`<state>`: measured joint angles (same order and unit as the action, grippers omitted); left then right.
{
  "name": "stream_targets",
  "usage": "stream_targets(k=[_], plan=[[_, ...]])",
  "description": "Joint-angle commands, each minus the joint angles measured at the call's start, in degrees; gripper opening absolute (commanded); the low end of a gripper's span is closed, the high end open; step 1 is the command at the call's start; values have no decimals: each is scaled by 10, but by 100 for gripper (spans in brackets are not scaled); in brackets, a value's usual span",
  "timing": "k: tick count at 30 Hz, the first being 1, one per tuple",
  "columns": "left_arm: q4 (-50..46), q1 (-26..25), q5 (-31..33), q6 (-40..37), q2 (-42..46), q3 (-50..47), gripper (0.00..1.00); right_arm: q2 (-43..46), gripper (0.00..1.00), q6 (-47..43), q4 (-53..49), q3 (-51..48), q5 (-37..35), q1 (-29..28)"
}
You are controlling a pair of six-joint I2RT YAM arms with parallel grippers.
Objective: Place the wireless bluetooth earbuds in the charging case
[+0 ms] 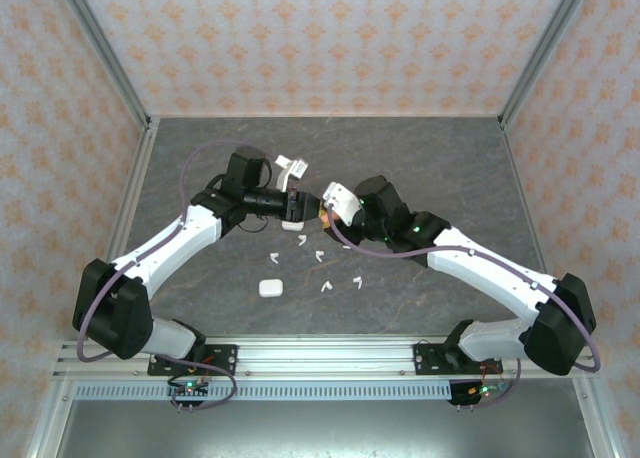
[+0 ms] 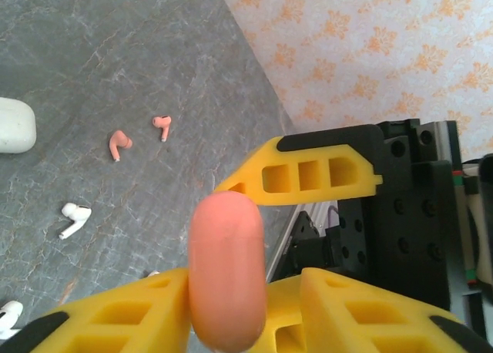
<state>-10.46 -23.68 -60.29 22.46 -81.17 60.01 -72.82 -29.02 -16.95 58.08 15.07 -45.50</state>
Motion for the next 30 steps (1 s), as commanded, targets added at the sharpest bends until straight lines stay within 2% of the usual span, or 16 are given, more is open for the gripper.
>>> stream_targets(k=[1, 5, 8, 12, 15, 19, 21, 24, 27, 30], plan=[[-15, -9, -20, -13, -2, 20, 35, 10, 42, 8, 17, 18, 16, -3], [-15, -9, -17, -18, 3, 19, 29, 12, 43, 12, 12, 20, 23, -3], [-13, -9, -12, -20, 12, 16, 26, 14, 50, 18, 3, 22, 25, -2], [-1, -8, 7, -21, 30, 5, 23, 35, 64, 38, -4, 15, 42, 13], [22, -9, 34, -19, 51, -12, 23, 68, 80, 59, -2, -5, 67, 36], [99, -9, 82, 1, 88, -54, 19, 120, 98, 100, 9, -36, 147, 83], [169, -9, 104, 18, 111, -91, 18, 142, 99, 132, 27, -54, 207, 115], [243, -9, 128, 26, 139, -134, 12, 162, 99, 200, 96, -87, 301, 166], [302, -9, 141, 31, 164, -170, 6, 163, 99, 246, 165, -110, 332, 179], [349, -9, 145, 36, 191, -199, 2, 141, 100, 266, 189, -103, 358, 178]])
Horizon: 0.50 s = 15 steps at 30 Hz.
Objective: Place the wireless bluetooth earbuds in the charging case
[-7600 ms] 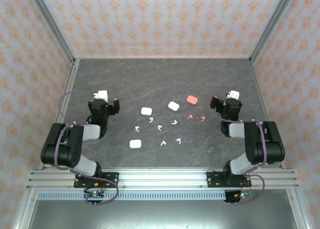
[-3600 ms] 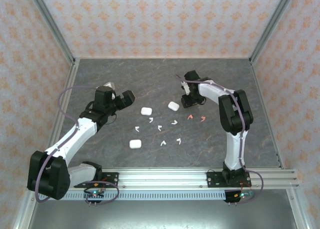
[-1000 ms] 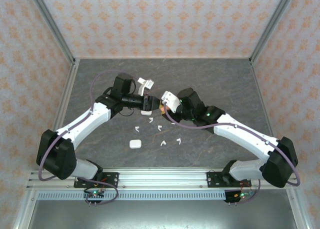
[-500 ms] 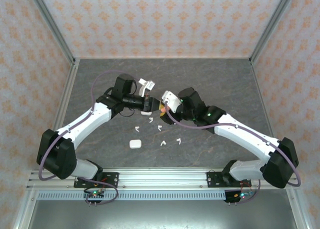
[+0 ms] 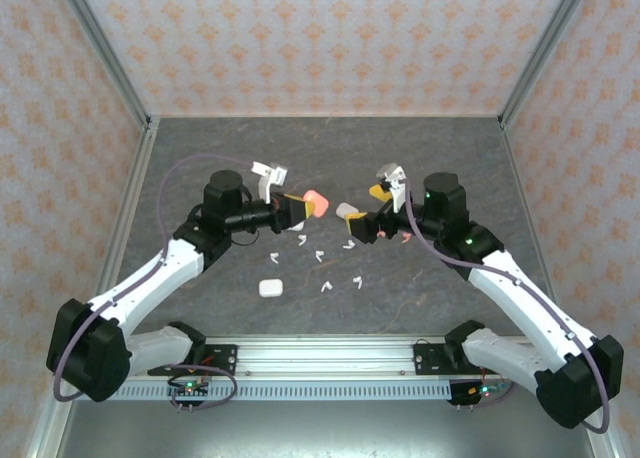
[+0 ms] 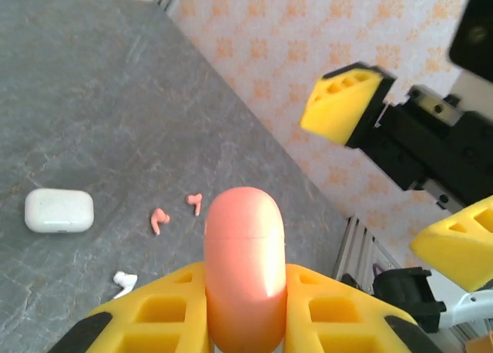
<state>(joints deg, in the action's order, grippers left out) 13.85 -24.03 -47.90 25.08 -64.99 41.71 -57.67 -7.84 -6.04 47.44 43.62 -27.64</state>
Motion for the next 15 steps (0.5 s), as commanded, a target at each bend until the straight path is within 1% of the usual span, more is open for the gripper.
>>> stream_targets(k=[1, 4, 8, 15], plan=[[114, -7, 23, 9, 38, -22, 0, -17, 99, 57, 84, 7, 81, 0], [122, -7, 24, 2, 58, -33, 0, -38, 97, 65, 100, 16, 99, -3], [119, -14, 20, -7, 70, -34, 0, -59, 97, 61, 107, 27, 92, -13], [101, -27, 8, -26, 71, -25, 0, -83, 93, 66, 128, 46, 86, -24]])
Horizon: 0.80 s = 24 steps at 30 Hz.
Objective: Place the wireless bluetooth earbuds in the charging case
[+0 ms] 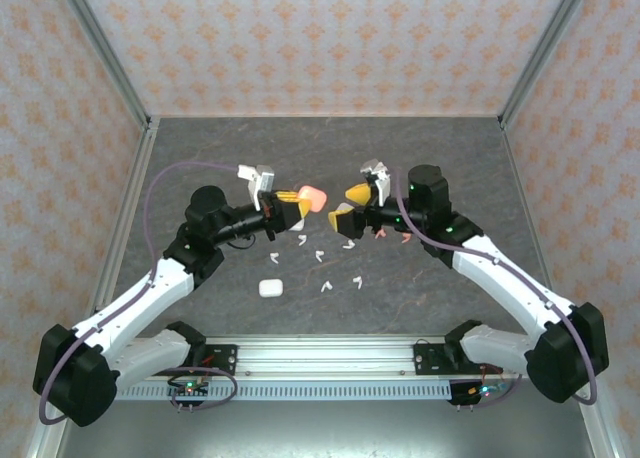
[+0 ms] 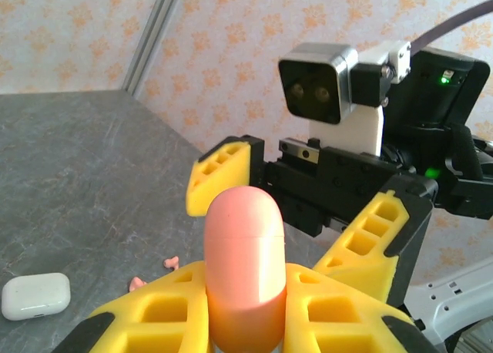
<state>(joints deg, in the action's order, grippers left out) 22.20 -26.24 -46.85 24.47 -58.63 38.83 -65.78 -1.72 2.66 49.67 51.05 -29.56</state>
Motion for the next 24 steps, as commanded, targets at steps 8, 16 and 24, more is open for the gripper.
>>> stream_targets(k=[8, 16, 24], plan=[[3, -9, -16, -34, 12, 10, 0, -15, 87, 10, 50, 37, -2, -7], [-6, -11, -25, -43, 15, 14, 0, -17, 83, 4, 24, 56, -28, -7], [-10, -12, -24, -48, 17, 15, 0, -39, 81, -2, 9, 71, -30, -6]])
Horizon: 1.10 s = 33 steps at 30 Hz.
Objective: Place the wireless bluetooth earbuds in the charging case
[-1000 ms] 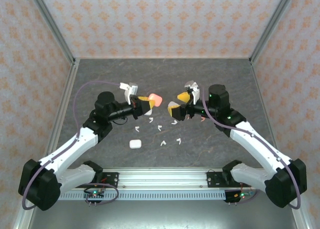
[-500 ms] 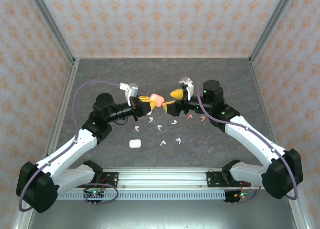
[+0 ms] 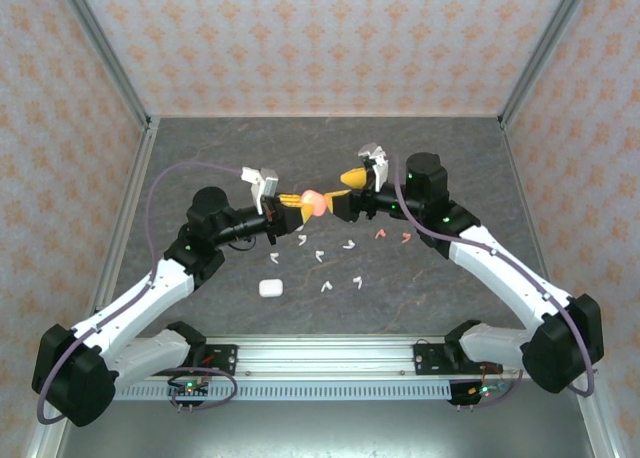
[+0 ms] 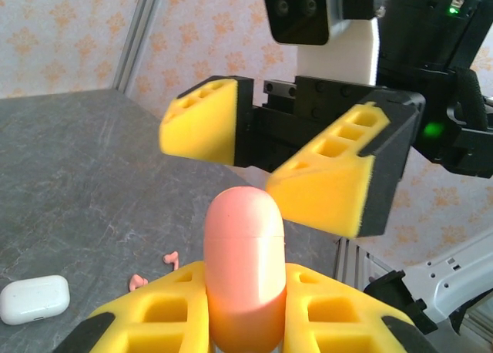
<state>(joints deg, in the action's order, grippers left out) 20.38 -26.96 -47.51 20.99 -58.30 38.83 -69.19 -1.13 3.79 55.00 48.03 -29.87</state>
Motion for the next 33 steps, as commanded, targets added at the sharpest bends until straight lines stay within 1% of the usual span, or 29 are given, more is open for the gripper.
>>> stream_targets(k=[1, 4, 7, 10, 13, 17, 22, 25, 28, 33], plan=[[7, -5, -16, -13, 14, 16, 0, -4, 82, -9, 5, 15, 11, -3], [5, -4, -13, -15, 14, 16, 0, 3, 84, -5, 22, 4, 25, -3], [4, -5, -12, -16, 14, 16, 0, 5, 85, -6, 16, 5, 22, -3], [2, -5, -11, -18, 14, 16, 0, 5, 85, -7, 16, 5, 37, -3], [1, -5, -7, -19, 13, 17, 0, 7, 88, -5, 24, 0, 56, -4], [1, -5, -6, -19, 14, 16, 0, 3, 90, -9, 19, -1, 58, -8], [2, -5, -8, -18, 14, 16, 0, -8, 88, -10, 3, 7, 37, -10], [2, -5, -10, -18, 14, 16, 0, -13, 84, -10, -5, 14, 25, -9], [0, -5, -12, -20, 18, 17, 0, -17, 82, -10, -9, 19, 14, -9], [-7, -5, -12, -25, 23, 18, 0, -18, 81, -6, -14, 26, -2, -5]])
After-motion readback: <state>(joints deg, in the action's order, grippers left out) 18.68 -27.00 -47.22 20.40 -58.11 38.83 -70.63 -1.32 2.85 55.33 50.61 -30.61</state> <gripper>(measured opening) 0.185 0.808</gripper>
